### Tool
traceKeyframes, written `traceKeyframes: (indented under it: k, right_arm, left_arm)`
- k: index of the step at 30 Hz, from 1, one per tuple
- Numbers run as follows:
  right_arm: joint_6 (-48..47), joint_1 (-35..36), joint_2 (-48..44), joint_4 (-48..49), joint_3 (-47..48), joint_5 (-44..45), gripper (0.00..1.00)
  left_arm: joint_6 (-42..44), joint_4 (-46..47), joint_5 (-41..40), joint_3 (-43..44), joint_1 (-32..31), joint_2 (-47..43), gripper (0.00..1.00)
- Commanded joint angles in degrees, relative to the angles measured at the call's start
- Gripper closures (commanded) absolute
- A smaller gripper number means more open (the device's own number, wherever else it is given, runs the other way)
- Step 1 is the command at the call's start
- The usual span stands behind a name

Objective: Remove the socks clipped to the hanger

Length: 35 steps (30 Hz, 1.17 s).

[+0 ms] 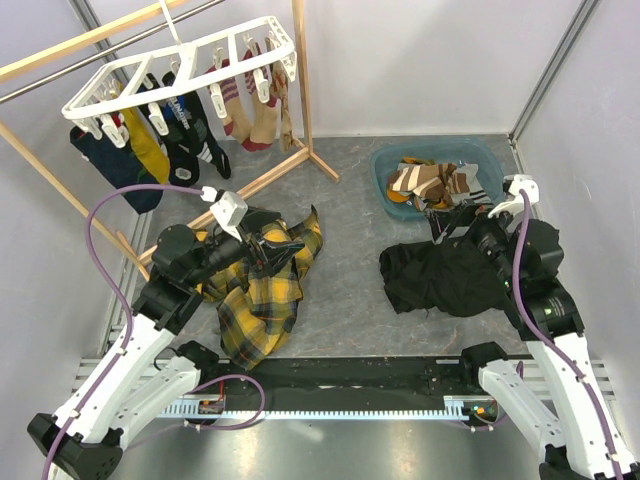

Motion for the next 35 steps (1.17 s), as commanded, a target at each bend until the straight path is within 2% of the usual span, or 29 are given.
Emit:
traceKeyframes:
  k: [1,11,35]
  right_arm:
    - [0.6,0.1,-1.5,-0.4,-0.1,-1.6,0.02]
    - [0.5,0.1,-1.8,-0.1,1.3,-4.7,0.02]
    - [1.6,0.0,-1.5,1.2,1.6,-6.0,0.02]
  left_arm:
    - [1.0,1.8,-1.1,1.5,-0.1,-0.3,0.01]
    - [1.4,2.0,-2.0,1.0,-0.1,-1.1,0.01]
    - [1.4,2.5,-1.5,0.7,-0.1,-1.1,0.01]
